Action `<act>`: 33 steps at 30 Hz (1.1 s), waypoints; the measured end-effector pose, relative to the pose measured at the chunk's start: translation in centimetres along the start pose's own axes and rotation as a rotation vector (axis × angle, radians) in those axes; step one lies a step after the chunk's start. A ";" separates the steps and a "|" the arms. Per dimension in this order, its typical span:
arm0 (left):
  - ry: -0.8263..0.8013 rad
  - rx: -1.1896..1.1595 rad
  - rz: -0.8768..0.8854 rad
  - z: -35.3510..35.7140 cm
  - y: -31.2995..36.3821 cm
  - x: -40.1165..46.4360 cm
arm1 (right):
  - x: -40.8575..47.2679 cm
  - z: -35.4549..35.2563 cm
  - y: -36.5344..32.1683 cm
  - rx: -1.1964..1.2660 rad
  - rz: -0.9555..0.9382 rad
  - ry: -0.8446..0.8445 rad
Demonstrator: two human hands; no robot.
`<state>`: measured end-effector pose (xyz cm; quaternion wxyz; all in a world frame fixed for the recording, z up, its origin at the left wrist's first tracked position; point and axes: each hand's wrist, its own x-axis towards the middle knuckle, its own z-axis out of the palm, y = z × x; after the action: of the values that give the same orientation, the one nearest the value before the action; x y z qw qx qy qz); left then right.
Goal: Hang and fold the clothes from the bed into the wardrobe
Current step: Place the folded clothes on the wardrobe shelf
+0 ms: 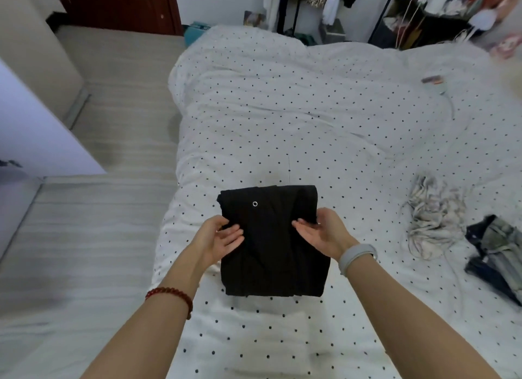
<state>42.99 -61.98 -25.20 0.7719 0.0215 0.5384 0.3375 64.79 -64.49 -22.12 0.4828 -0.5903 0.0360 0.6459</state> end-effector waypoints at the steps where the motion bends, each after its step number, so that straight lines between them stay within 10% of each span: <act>1: -0.005 0.062 0.048 0.5 0.3 1.1 | 1.0 0.5 -0.4 -0.037 -0.002 -0.027; 8: 0.088 1.353 0.659 0.1 -4.9 6.4 | 6.0 0.3 5.5 -1.723 -0.712 0.315; 12: 0.178 1.762 0.726 -2.1 -8.4 9.0 | 8.4 -1.8 8.8 -2.029 -0.722 0.249; 26: 0.297 1.846 0.616 -5.4 -12.3 15.9 | 14.5 -4.1 12.2 -2.063 -0.604 0.194; 33: 0.461 0.756 0.324 -4.3 -8.3 15.1 | 12.4 -3.2 8.8 -1.439 -0.607 0.400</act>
<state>46.37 -61.64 -42.64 0.5077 0.3094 0.7705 0.2299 63.28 -63.97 -37.60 0.1231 -0.8450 -0.4649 0.2338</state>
